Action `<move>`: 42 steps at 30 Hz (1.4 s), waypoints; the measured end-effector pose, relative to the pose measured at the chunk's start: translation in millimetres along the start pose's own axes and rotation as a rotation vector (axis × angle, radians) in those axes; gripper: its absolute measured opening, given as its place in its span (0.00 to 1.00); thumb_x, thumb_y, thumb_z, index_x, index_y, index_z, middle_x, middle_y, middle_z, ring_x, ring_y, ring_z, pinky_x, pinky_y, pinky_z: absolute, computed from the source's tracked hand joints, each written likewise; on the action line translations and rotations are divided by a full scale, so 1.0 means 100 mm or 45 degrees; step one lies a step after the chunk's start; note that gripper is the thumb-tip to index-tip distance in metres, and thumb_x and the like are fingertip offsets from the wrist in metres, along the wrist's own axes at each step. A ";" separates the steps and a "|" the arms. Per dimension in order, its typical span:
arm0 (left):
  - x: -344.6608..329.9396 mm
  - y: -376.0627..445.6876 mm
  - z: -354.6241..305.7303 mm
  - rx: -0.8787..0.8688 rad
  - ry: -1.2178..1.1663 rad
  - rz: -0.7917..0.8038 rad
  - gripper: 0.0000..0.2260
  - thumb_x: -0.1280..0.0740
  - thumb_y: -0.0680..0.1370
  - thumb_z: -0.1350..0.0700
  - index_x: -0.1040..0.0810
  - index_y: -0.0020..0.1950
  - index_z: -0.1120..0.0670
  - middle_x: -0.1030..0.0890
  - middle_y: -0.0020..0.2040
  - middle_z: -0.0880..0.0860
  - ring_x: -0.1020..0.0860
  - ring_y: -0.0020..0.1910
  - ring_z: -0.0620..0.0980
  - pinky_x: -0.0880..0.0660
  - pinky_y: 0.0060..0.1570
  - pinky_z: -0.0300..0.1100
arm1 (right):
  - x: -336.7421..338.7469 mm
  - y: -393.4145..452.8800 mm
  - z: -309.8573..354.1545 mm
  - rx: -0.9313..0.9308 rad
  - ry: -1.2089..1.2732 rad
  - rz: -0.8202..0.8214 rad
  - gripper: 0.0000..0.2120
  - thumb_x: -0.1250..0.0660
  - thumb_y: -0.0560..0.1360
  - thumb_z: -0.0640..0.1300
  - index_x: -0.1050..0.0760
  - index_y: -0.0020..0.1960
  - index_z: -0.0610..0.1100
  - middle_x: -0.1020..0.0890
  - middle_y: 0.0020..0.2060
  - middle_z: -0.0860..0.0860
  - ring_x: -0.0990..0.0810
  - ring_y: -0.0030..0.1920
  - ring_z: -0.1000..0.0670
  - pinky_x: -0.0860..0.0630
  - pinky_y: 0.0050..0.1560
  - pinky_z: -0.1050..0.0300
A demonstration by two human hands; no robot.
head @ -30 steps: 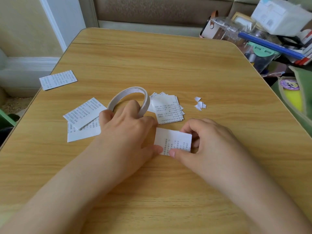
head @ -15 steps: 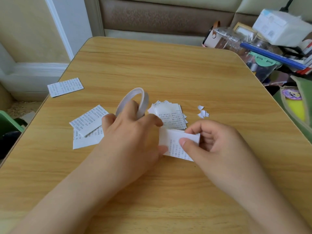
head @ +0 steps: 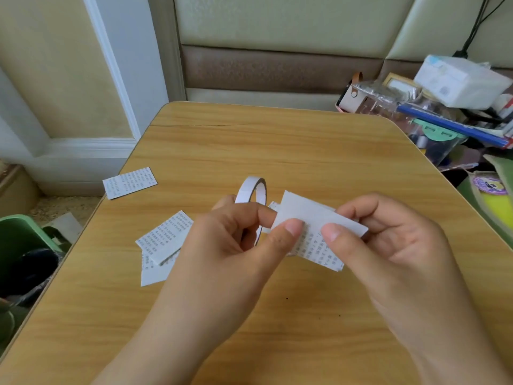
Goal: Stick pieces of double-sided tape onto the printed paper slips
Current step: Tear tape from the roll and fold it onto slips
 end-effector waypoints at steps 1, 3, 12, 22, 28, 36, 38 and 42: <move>0.03 0.00 0.02 0.009 -0.015 -0.016 0.13 0.32 0.65 0.37 0.18 0.37 0.45 0.27 0.38 0.63 0.30 0.36 0.51 0.36 0.32 0.31 | -0.02 0.01 0.00 0.000 -0.013 0.001 0.04 0.31 0.66 0.40 0.22 0.36 0.48 0.18 0.30 0.53 0.22 0.30 0.58 0.28 0.31 0.70; 0.06 0.00 0.03 0.014 -0.044 -0.039 0.12 0.31 0.67 0.38 0.18 0.37 0.46 0.26 0.38 0.63 0.29 0.35 0.51 0.36 0.31 0.31 | -0.03 0.01 -0.04 -0.013 0.008 -0.022 0.04 0.30 0.66 0.41 0.20 0.37 0.50 0.17 0.33 0.51 0.20 0.33 0.56 0.26 0.33 0.68; 0.06 0.01 0.05 0.037 -0.218 -0.077 0.13 0.32 0.68 0.43 0.20 0.34 0.53 0.31 0.32 0.62 0.33 0.32 0.45 0.36 0.42 0.36 | -0.04 0.03 -0.13 -0.036 0.092 -0.226 0.02 0.28 0.66 0.45 0.19 0.38 0.48 0.16 0.34 0.48 0.18 0.35 0.53 0.24 0.36 0.65; 0.11 0.04 0.12 0.098 -0.368 -0.139 0.08 0.25 0.65 0.44 0.16 0.37 0.47 0.31 0.32 0.64 0.32 0.32 0.48 0.34 0.29 0.28 | -0.03 0.06 -0.12 -0.017 -0.075 -0.183 0.03 0.29 0.67 0.45 0.21 0.39 0.45 0.16 0.35 0.45 0.19 0.35 0.48 0.24 0.38 0.59; 0.13 0.04 0.14 0.099 -0.353 -0.181 0.09 0.30 0.66 0.45 0.17 0.36 0.49 0.29 0.33 0.66 0.34 0.34 0.50 0.36 0.31 0.32 | -0.02 0.06 -0.14 -0.008 0.008 -0.223 0.01 0.28 0.66 0.46 0.19 0.37 0.50 0.17 0.32 0.51 0.20 0.34 0.55 0.25 0.37 0.65; 0.16 0.04 0.14 0.088 -0.375 -0.233 0.09 0.30 0.66 0.46 0.18 0.32 0.51 0.38 0.33 0.64 0.40 0.30 0.48 0.40 0.27 0.30 | -0.03 0.05 -0.11 0.056 0.042 -0.268 0.03 0.28 0.67 0.45 0.20 0.35 0.51 0.20 0.27 0.55 0.24 0.30 0.58 0.29 0.34 0.69; 0.16 0.04 0.14 0.086 -0.391 -0.230 0.09 0.29 0.67 0.46 0.18 0.32 0.51 0.36 0.33 0.66 0.40 0.32 0.52 0.40 0.28 0.31 | -0.02 0.05 -0.10 0.062 0.043 -0.276 0.03 0.28 0.67 0.44 0.20 0.35 0.51 0.20 0.27 0.54 0.24 0.30 0.58 0.29 0.34 0.69; 0.17 0.05 0.16 0.090 -0.430 -0.234 0.08 0.29 0.66 0.47 0.17 0.34 0.51 0.30 0.34 0.68 0.35 0.35 0.51 0.36 0.34 0.35 | -0.05 0.06 -0.09 0.071 0.046 -0.281 0.05 0.28 0.67 0.44 0.20 0.34 0.52 0.21 0.27 0.55 0.24 0.30 0.59 0.29 0.34 0.69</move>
Point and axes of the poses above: each hand's wrist, its own y-axis towards the middle knuckle, its own x-axis out of the back of the hand, z = x × y, the point moved 8 cm from there along y, towards the middle knuckle
